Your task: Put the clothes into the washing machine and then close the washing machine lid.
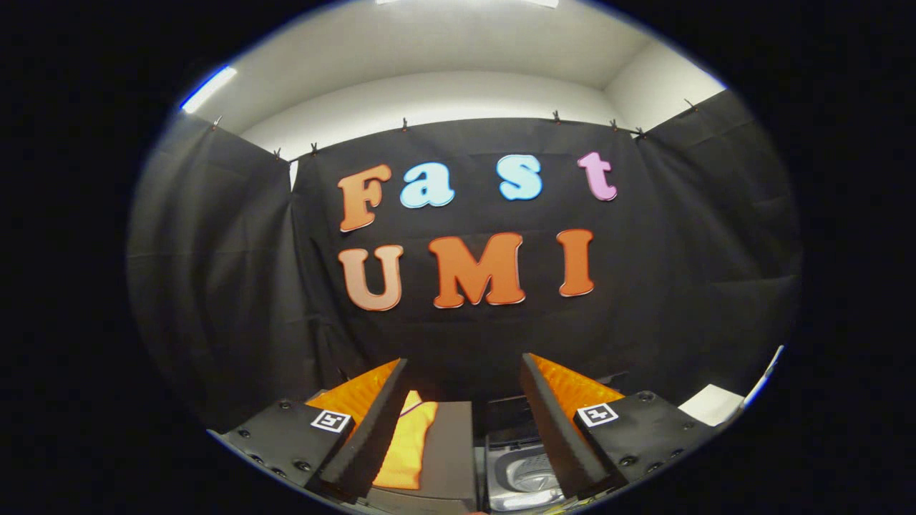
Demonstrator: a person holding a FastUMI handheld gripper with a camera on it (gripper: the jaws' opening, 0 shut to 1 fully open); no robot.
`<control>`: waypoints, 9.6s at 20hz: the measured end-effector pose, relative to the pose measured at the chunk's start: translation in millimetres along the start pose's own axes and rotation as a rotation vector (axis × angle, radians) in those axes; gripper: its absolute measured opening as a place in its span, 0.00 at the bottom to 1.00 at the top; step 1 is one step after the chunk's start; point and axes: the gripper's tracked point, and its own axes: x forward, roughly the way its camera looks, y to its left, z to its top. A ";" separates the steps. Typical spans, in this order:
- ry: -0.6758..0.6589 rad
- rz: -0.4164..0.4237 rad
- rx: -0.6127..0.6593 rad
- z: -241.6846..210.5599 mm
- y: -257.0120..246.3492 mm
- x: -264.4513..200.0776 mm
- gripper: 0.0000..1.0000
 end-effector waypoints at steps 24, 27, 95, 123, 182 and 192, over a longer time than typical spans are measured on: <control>0.573 0.092 -0.060 -279.6 150.9 144.4 0.98; 0.574 0.112 -0.067 -282.1 147.1 142.9 0.91; 0.226 0.035 -0.081 -220.7 -301.5 172.6 0.09; 0.825 -0.061 -0.032 -486.6 -352.3 158.9 1.00; 0.435 -0.065 -0.028 -247.9 -343.3 276.8 0.98; 0.549 -0.084 -0.020 -323.9 -337.5 174.4 0.98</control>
